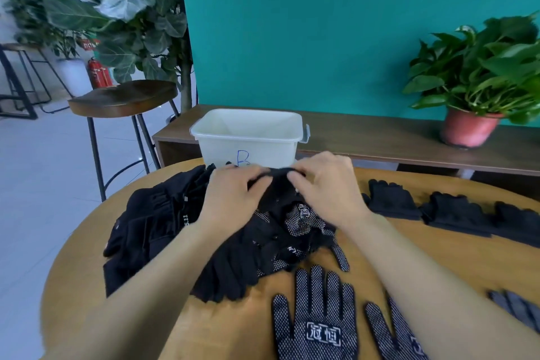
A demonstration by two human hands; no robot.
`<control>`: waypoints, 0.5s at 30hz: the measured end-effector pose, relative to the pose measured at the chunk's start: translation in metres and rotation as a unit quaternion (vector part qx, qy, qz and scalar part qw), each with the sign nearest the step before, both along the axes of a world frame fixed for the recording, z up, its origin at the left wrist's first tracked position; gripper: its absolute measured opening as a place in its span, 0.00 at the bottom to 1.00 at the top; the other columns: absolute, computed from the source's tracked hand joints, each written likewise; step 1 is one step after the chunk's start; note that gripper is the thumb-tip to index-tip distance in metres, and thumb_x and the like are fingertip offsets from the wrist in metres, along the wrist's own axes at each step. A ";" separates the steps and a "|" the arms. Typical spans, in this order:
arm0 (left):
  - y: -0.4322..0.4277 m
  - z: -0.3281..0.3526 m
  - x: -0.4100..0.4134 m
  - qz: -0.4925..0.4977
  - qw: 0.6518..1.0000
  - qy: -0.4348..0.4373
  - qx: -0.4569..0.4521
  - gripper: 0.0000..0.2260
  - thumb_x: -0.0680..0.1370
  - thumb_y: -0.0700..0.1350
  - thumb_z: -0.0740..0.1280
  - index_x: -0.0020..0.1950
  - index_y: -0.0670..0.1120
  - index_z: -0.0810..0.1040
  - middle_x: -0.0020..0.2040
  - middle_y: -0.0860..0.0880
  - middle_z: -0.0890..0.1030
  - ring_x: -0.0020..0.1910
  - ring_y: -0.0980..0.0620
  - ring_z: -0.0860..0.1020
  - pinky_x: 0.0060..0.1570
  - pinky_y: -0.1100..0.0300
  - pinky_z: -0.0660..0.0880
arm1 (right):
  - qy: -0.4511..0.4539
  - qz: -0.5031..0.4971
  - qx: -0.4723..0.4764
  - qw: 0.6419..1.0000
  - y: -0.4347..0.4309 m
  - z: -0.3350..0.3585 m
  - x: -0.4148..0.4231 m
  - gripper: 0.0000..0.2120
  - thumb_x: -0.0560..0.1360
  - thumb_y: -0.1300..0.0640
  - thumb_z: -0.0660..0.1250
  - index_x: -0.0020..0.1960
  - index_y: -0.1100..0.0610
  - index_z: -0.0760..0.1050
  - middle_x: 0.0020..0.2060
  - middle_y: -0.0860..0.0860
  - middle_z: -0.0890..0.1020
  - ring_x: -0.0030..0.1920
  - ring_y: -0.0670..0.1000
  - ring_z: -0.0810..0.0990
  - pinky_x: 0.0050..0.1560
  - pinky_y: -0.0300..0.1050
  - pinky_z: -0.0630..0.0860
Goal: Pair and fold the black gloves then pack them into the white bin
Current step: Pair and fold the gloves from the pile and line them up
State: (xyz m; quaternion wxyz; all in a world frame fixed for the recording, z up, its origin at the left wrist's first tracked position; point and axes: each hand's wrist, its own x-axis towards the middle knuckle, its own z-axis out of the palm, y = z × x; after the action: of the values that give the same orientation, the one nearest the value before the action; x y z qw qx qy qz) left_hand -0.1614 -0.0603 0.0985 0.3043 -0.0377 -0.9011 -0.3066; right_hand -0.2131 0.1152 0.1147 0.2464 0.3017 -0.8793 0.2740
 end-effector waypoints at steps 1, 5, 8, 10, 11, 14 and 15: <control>0.005 0.015 0.006 -0.032 0.997 -0.013 0.063 0.08 0.79 0.47 0.67 0.41 0.51 0.82 0.34 0.59 0.82 0.36 0.59 0.78 0.45 0.59 0.73 | -0.055 0.023 -0.067 0.996 0.005 0.014 0.008 0.09 0.76 0.50 0.67 0.47 0.51 0.84 0.40 0.45 0.84 0.48 0.49 0.80 0.56 0.49 0.70; 0.023 0.061 0.038 -0.113 0.956 -0.105 0.251 0.07 0.80 0.42 0.68 0.44 0.41 0.83 0.38 0.49 0.86 0.37 0.54 0.82 0.40 0.59 0.79 | -0.291 0.163 -0.263 0.905 0.029 0.060 0.045 0.05 0.75 0.61 0.72 0.50 0.56 0.82 0.43 0.48 0.86 0.44 0.43 0.83 0.46 0.38 0.79; 0.036 0.077 0.062 -0.152 0.942 -0.151 0.257 0.08 0.80 0.43 0.68 0.47 0.40 0.83 0.40 0.51 0.86 0.37 0.57 0.83 0.37 0.67 0.77 | -0.346 0.155 -0.211 0.901 0.050 0.076 0.069 0.04 0.76 0.63 0.70 0.44 0.57 0.82 0.38 0.47 0.86 0.38 0.43 0.83 0.39 0.34 0.76; 0.042 0.083 0.074 -0.165 0.945 -0.154 0.238 0.12 0.80 0.45 0.68 0.49 0.35 0.81 0.41 0.49 0.86 0.37 0.56 0.82 0.40 0.65 0.78 | -0.338 0.137 -0.193 0.911 0.064 0.082 0.083 0.06 0.76 0.63 0.70 0.41 0.61 0.81 0.38 0.51 0.85 0.37 0.45 0.82 0.40 0.37 0.77; 0.045 0.086 0.080 -0.173 0.945 -0.151 0.233 0.13 0.80 0.45 0.68 0.49 0.33 0.80 0.42 0.47 0.86 0.38 0.54 0.81 0.42 0.62 0.78 | -0.339 0.137 -0.198 0.909 0.070 0.085 0.090 0.06 0.76 0.63 0.70 0.40 0.61 0.81 0.38 0.52 0.85 0.37 0.45 0.82 0.39 0.37 0.77; 0.055 0.088 0.094 -0.189 0.947 -0.156 0.210 0.14 0.79 0.46 0.69 0.42 0.35 0.79 0.36 0.43 0.83 0.34 0.55 0.78 0.40 0.63 0.74 | -0.349 0.131 -0.195 0.907 0.083 0.086 0.110 0.13 0.76 0.65 0.69 0.33 0.59 0.77 0.28 0.45 0.82 0.28 0.40 0.78 0.32 0.31 0.72; 0.060 0.087 0.099 -0.185 0.949 -0.168 0.193 0.14 0.79 0.46 0.69 0.38 0.38 0.78 0.32 0.47 0.82 0.31 0.58 0.76 0.38 0.66 0.72 | -0.353 0.122 -0.184 0.909 0.086 0.083 0.115 0.14 0.76 0.66 0.69 0.32 0.59 0.76 0.25 0.43 0.80 0.26 0.38 0.76 0.30 0.29 0.70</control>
State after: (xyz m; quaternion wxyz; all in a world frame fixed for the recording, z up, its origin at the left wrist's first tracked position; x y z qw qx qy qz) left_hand -0.0623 -0.0005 0.1854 0.0882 -0.0919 -0.8401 -0.5272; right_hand -0.0982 0.2014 0.1981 -0.0644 0.2393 -0.7995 0.5472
